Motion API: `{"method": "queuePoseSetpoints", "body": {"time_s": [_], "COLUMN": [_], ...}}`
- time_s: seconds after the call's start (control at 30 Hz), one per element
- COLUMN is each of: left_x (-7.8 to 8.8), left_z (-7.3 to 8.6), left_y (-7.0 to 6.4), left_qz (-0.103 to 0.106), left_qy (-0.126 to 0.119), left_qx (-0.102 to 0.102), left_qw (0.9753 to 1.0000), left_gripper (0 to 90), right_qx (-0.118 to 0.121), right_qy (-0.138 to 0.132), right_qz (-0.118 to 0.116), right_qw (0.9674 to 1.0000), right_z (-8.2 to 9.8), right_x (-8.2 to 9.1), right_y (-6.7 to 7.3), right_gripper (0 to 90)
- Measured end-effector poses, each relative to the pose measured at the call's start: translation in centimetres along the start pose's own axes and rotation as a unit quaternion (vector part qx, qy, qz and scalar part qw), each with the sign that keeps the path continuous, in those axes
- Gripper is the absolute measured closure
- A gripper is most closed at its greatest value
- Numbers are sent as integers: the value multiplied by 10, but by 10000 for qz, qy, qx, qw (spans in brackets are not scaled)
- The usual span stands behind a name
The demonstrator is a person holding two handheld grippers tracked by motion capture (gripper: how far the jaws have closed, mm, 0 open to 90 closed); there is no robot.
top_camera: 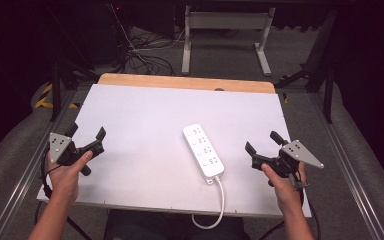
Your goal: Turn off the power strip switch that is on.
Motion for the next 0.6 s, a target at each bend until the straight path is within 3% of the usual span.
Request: {"method": "queuePoseSetpoints", "body": {"time_s": [0.6], "left_x": [-2], "left_z": [0], "left_y": [1], "left_qz": [-7], "left_qy": [12], "left_qx": [-9], "left_qw": [10000], "left_gripper": [55], "right_qx": [9], "right_qy": [-21], "right_qz": [-13], "right_qw": [10000], "right_z": [-1], "right_x": [0], "right_y": [0], "right_gripper": [39]}}
Point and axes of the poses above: each handheld gripper's, and its own axes: x roughly backward along the jaws, z roughly out of its underside, y roughly to its left, the point moved 7 cm from there along -x, roughly forward along the jaws, and after that the axes turned 12 degrees about y, right-handed, at the moved point
